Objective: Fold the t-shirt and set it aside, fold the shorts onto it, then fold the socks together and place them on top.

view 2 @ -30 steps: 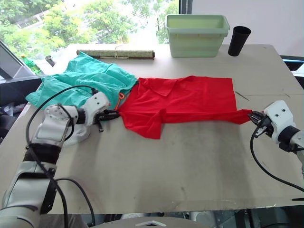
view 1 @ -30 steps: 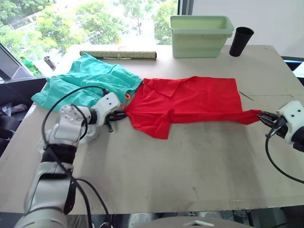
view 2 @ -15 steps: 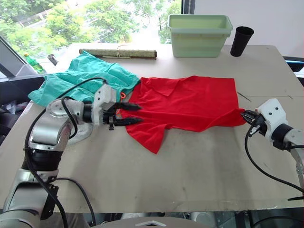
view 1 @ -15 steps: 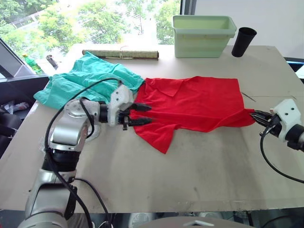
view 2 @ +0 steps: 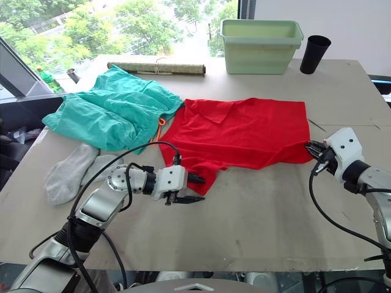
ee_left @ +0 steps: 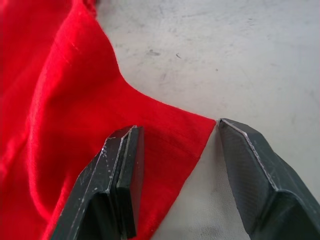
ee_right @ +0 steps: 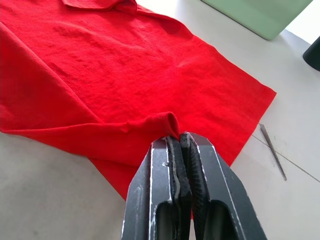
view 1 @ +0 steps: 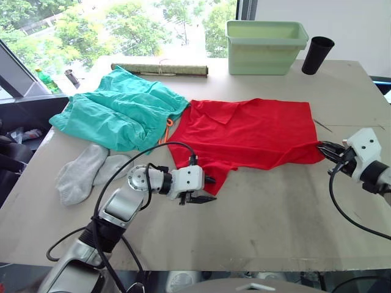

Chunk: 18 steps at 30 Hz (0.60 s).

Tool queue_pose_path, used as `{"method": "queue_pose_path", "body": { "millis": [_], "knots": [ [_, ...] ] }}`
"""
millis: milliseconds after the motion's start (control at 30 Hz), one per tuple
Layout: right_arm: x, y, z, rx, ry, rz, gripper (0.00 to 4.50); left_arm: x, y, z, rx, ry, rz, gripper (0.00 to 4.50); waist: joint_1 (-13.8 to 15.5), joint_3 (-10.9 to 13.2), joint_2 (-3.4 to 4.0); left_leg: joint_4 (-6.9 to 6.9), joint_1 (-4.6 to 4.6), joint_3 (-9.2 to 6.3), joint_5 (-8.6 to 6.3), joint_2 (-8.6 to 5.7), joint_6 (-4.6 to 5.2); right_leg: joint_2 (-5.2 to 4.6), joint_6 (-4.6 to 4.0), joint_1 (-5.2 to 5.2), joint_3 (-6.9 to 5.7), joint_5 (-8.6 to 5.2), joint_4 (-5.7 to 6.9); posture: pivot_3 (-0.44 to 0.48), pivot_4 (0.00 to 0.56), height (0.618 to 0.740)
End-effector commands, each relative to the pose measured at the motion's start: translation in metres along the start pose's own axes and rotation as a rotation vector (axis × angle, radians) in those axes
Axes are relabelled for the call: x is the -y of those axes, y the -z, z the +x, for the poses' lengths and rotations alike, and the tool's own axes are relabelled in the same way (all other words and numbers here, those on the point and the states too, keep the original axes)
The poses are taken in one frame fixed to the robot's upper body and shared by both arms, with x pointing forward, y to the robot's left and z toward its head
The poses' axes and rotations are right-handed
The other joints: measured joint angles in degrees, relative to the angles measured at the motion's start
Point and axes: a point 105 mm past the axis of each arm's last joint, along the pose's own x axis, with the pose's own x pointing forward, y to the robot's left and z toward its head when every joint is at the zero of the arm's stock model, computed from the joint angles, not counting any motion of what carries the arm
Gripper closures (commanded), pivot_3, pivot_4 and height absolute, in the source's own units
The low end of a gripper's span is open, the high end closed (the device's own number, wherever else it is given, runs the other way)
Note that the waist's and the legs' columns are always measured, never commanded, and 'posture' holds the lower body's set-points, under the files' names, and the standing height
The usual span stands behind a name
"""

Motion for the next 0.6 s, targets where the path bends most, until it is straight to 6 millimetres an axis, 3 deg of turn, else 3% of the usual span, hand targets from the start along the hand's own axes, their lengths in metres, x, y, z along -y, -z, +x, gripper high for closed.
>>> {"method": "queue_pose_path", "body": {
  "millis": [33,133,233,367,467,600],
  "knots": [
    [0.003,-0.012,-0.001,0.042,0.019,-0.031,4.50,0.010,0.025,0.003,-0.108,0.059,-0.036,1.93,0.10,-0.11,0.08,0.00,0.01,0.00,0.00,0.00,0.00,-0.01,0.00,0.00,-0.01,0.00,0.00,0.000,0.150,0.737],
    [0.004,-0.013,0.000,0.045,0.025,-0.033,4.50,0.011,0.027,0.003,-0.129,0.082,-0.028,1.93,0.07,-0.25,0.12,0.00,0.02,0.00,0.00,0.00,0.01,-0.01,0.00,0.00,-0.02,0.00,0.00,0.000,0.150,0.737],
    [0.003,-0.013,0.000,0.050,0.024,-0.031,4.50,0.002,0.034,0.003,-0.177,0.051,-0.002,2.66,0.14,-0.44,0.27,-0.01,0.02,0.00,-0.01,0.00,0.01,-0.01,0.00,0.04,-0.02,0.00,-0.01,0.000,0.150,0.737],
    [0.002,-0.014,0.001,0.054,0.029,-0.030,4.50,-0.005,0.036,0.004,-0.183,0.032,0.006,4.40,0.07,-0.68,0.31,0.02,0.07,-0.02,-0.01,0.00,0.02,-0.01,0.00,0.04,-0.05,0.01,0.01,0.000,0.150,0.737],
    [0.003,-0.013,0.001,0.055,0.032,-0.028,4.50,-0.011,0.028,0.001,-0.130,-0.001,-0.004,4.46,0.03,-0.80,0.36,0.02,0.08,-0.01,-0.01,0.00,0.03,-0.02,-0.02,0.04,-0.03,0.02,0.01,0.000,0.150,0.737],
    [0.004,-0.014,0.001,0.061,0.038,-0.026,4.50,-0.026,-0.004,-0.012,0.066,-0.065,-0.080,4.46,-0.01,-0.79,0.35,0.01,0.01,-0.01,-0.01,0.02,0.03,-0.02,-0.03,0.01,-0.04,0.02,0.02,0.000,0.150,0.737]
  ]
}}
